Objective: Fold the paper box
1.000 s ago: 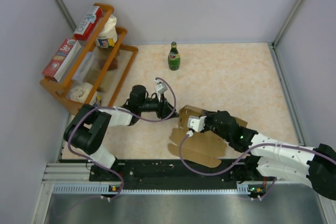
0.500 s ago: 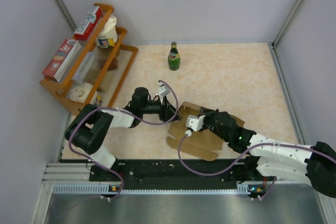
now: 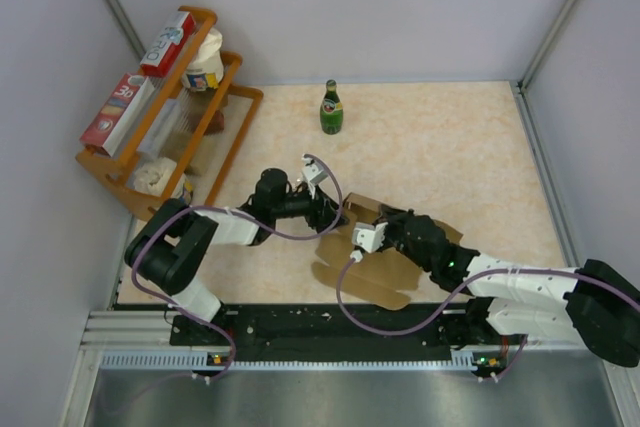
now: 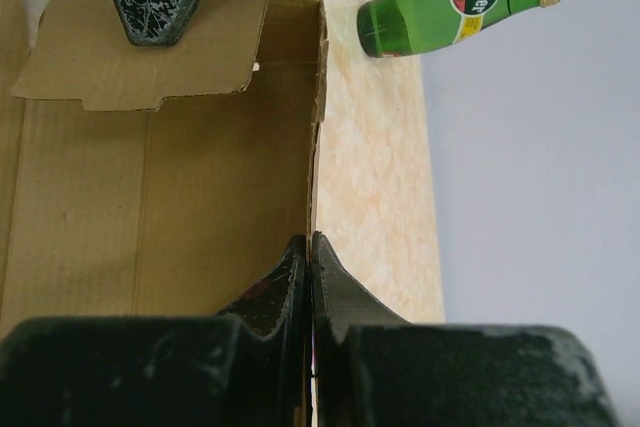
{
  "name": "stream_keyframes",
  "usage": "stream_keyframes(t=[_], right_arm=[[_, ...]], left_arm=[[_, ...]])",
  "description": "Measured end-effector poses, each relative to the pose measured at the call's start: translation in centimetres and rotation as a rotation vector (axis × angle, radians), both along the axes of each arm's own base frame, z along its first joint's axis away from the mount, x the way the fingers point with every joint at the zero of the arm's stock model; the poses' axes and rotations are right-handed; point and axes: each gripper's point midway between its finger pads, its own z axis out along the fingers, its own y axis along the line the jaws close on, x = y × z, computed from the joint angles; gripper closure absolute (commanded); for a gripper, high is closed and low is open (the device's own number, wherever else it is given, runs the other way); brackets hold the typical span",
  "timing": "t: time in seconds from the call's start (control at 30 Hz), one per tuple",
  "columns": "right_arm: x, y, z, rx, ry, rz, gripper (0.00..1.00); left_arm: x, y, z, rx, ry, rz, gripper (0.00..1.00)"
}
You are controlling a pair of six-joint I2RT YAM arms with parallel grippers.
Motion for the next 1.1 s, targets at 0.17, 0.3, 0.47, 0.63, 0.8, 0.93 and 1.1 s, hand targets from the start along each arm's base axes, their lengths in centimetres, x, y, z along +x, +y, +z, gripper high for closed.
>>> stream_keyframes(t=[0.17, 0.3, 0.47, 0.63, 0.8, 0.93, 1.1], right_arm=[[0.2, 0.1, 0.2, -0.007, -0.027, 0.003, 1.0], [0.3, 0.1, 0.5, -0.009, -0.04, 0.006, 1.0], [0.3, 0.2, 0.6, -0.021, -0.053, 0.012, 1.0], [0.0, 0.2, 0.5, -0.045, -0.073, 0.02, 1.0], [-0.4, 0.3, 0.4, -0.07, -0.1, 0.031, 1.0], [-0.5, 0.1, -0.5, -0.112, -0.1, 0.028, 1.0], [-0.3, -0.2, -1.1, -0.138, -0.098, 0.013, 1.0]], left_arm=[[0.3, 0.1, -0.5, 0.022, -0.02, 0.028, 0.32], [0.0, 0.4, -1.3, 0.04, -0.012, 0.043, 0.31], [-0.5, 0.8, -1.8, 0.047, 0.0, 0.046, 0.31], [-1.2, 1.0, -2.1, 0.038, 0.01, 0.038, 0.31], [-1.5, 1.1, -2.2, 0.032, 0.016, 0.036, 0.31], [-1.4, 1.0, -1.9, 0.021, 0.001, 0.034, 0.31], [-1.4, 0.9, -1.7, 0.015, -0.003, 0.026, 0.31]])
